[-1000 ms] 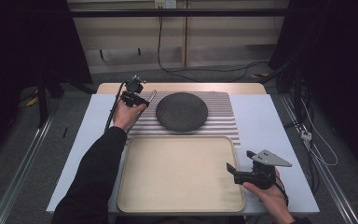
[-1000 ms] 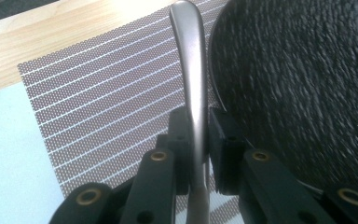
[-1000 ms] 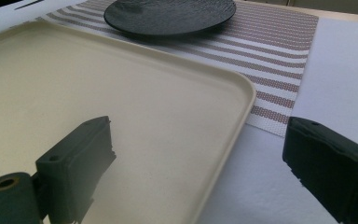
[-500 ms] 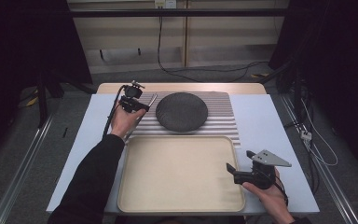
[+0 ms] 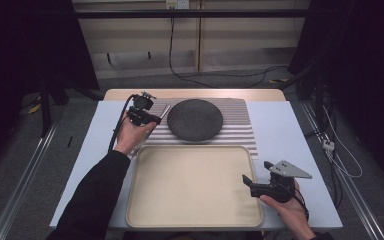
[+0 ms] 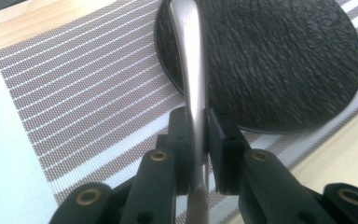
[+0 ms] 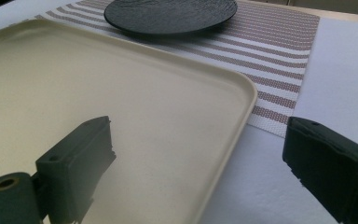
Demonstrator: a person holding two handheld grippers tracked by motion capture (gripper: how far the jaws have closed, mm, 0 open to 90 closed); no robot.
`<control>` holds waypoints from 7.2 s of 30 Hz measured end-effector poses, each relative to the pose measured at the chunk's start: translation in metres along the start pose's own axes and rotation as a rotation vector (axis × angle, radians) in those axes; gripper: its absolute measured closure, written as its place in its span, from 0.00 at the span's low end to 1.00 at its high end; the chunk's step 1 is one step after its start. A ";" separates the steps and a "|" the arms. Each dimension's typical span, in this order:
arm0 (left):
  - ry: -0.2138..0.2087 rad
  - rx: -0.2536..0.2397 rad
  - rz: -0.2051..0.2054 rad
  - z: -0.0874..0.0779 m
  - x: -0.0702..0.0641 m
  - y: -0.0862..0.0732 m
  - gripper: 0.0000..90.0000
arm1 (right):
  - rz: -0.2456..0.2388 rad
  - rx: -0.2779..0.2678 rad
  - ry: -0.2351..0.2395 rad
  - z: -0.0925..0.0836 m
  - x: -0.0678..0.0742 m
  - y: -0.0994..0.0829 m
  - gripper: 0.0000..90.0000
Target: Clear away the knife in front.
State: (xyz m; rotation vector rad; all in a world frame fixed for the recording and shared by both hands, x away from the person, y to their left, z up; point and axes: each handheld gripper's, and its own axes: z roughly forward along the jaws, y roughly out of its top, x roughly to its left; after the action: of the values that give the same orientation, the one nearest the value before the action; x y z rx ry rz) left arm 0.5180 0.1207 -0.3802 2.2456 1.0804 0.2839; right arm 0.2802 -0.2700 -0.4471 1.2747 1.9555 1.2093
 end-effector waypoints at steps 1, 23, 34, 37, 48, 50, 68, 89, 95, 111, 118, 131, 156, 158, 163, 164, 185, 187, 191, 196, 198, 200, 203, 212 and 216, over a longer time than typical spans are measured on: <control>0.000 0.000 0.007 -0.001 -0.001 -0.001 0.89 | -0.001 0.000 0.000 0.000 0.000 0.000 0.09; -0.040 0.021 0.070 -0.025 -0.039 -0.031 0.89 | -0.003 0.005 0.001 0.001 0.001 0.001 0.09; -0.064 0.037 0.078 -0.039 -0.061 -0.043 0.89 | -0.008 0.002 0.004 0.001 0.002 0.002 0.09; -0.076 0.046 0.080 -0.039 -0.064 -0.048 0.89 | -0.007 0.003 0.004 0.002 0.003 0.002 0.09; -0.087 0.088 0.095 -0.034 -0.078 -0.062 0.89 | -0.017 0.002 0.004 0.002 0.004 0.002 0.09; -0.091 0.105 0.105 -0.030 -0.081 -0.065 0.89 | -0.018 0.001 0.005 0.002 0.004 0.002 0.09; -0.093 0.184 0.112 -0.004 -0.088 -0.078 0.89 | -0.023 0.005 0.005 0.001 0.005 0.002 0.09; -0.091 0.203 0.130 0.005 -0.088 -0.087 0.86 | -0.022 0.004 0.016 0.001 0.005 0.002 0.09; -0.106 0.202 0.150 0.004 -0.085 -0.086 0.69 | -0.020 0.003 0.020 0.001 0.004 0.001 0.09; -0.223 0.002 0.184 -0.008 -0.092 -0.082 0.38 | -0.021 0.006 0.022 0.001 0.003 0.001 0.09; -0.218 0.033 0.260 0.007 -0.104 -0.086 0.95 | -0.022 0.004 0.015 0.000 0.004 0.001 0.09; -0.150 0.049 0.270 0.015 -0.097 -0.091 1.00 | -0.027 0.006 0.014 0.000 0.005 0.001 0.09; -0.124 0.112 0.186 0.001 -0.083 -0.100 1.00 | -0.025 0.007 0.014 0.000 0.005 0.001 0.09; -0.112 0.113 0.187 -0.001 -0.082 -0.102 1.00 | -0.023 0.008 0.013 0.000 0.005 0.001 0.09; -0.104 0.117 0.183 -0.004 -0.081 -0.105 1.00 | -0.023 0.008 0.012 0.000 0.005 0.001 0.09; -0.098 0.115 0.185 -0.005 -0.081 -0.106 1.00 | -0.025 0.009 0.012 0.001 0.005 0.001 0.09; -0.090 0.118 0.150 -0.023 -0.065 -0.126 1.00 | -0.027 0.011 0.013 0.002 0.005 0.002 0.09; -0.089 0.113 0.147 -0.025 -0.064 -0.128 1.00 | -0.027 0.011 0.013 0.002 0.005 0.002 0.09; -0.077 0.115 0.145 -0.027 -0.063 -0.131 1.00 | -0.027 0.011 0.013 0.002 0.005 0.002 0.09; -0.069 0.110 0.142 -0.031 -0.060 -0.135 1.00 | -0.027 0.011 0.013 0.002 0.005 0.002 0.09; -0.072 0.107 0.137 -0.031 -0.060 -0.136 1.00 | -0.025 0.012 0.013 0.002 0.005 0.002 0.09; -0.064 0.104 0.137 -0.032 -0.059 -0.137 1.00 | -0.028 0.011 0.014 0.002 0.005 0.002 0.09; -0.059 0.104 0.138 -0.033 -0.059 -0.138 1.00 | -0.027 0.012 0.014 0.002 0.005 0.002 0.09; -0.049 0.107 0.131 -0.035 -0.057 -0.140 1.00 | -0.030 0.010 0.015 0.002 0.006 0.002 0.09; -0.052 0.103 0.131 -0.036 -0.057 -0.142 1.00 | -0.025 0.011 0.015 0.002 0.005 0.002 0.09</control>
State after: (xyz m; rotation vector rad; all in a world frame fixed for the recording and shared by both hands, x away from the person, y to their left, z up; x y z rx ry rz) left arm 0.3760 0.1603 -0.4356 2.4068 0.9421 0.2275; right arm 0.2807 -0.2639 -0.4460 1.2464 1.9857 1.2006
